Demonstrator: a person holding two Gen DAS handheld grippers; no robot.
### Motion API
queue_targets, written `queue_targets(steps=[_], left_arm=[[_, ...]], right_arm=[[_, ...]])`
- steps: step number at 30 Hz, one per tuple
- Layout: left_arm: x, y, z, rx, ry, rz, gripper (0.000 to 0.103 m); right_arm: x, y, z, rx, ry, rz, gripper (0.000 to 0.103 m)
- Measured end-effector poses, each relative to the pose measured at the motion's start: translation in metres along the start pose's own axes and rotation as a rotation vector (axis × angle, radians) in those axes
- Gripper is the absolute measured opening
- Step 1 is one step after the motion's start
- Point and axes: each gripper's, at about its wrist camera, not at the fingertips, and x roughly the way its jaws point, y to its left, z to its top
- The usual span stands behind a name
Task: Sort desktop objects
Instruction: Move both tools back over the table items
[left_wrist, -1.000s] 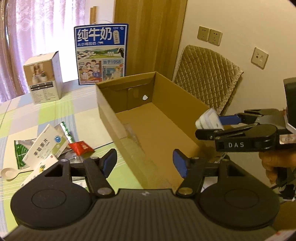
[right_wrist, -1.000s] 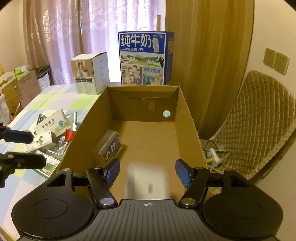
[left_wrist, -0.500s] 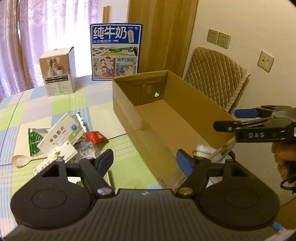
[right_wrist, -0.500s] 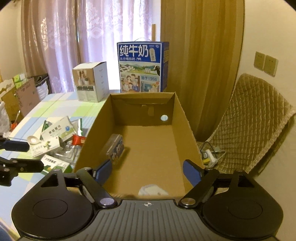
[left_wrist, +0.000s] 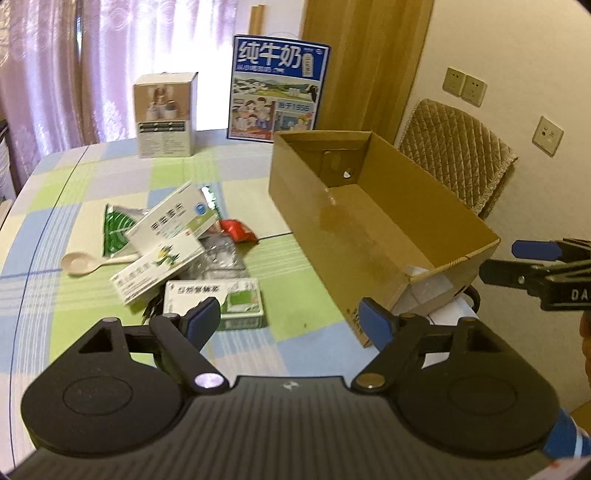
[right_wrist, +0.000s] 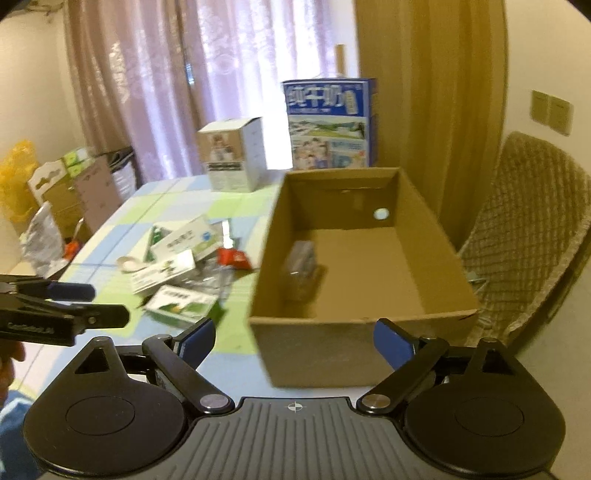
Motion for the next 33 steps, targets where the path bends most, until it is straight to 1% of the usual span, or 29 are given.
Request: queue_targets(steps=[5, 9, 13, 18, 22, 28, 33], left_arm=[[-0.019, 0.013, -0.013, -0.021, -0.006, 0.015, 0.081], [-0.036, 0.028, -0.023, -0.051, -0.010, 0.034, 0.088], [-0.054, 0.044, -0.032, -0.057, -0.021, 0.070, 0.095], [-0.067, 0.065, -0.044, -0.085, -0.020, 0.111, 0.097], [-0.072, 0.076, -0.052, -0.075, -0.006, 0.134, 0.097], [-0.071, 0.090, -0.056, -0.042, 0.016, 0.147, 0.098], [-0.063, 0.099, -0.055, 0.028, 0.029, 0.142, 0.098]], right_arm=[[-0.002, 0.031, -0.005, -0.035, 0.011, 0.044, 0.092], [0.001, 0.049, -0.007, -0.057, 0.029, 0.078, 0.094], [0.008, 0.065, -0.012, -0.072, 0.053, 0.108, 0.096], [0.017, 0.082, -0.020, -0.112, 0.083, 0.137, 0.097], [0.026, 0.090, -0.024, -0.138, 0.107, 0.159, 0.097], [0.038, 0.105, -0.027, -0.231, 0.119, 0.185, 0.097], [0.054, 0.121, -0.025, -0.401, 0.118, 0.225, 0.097]])
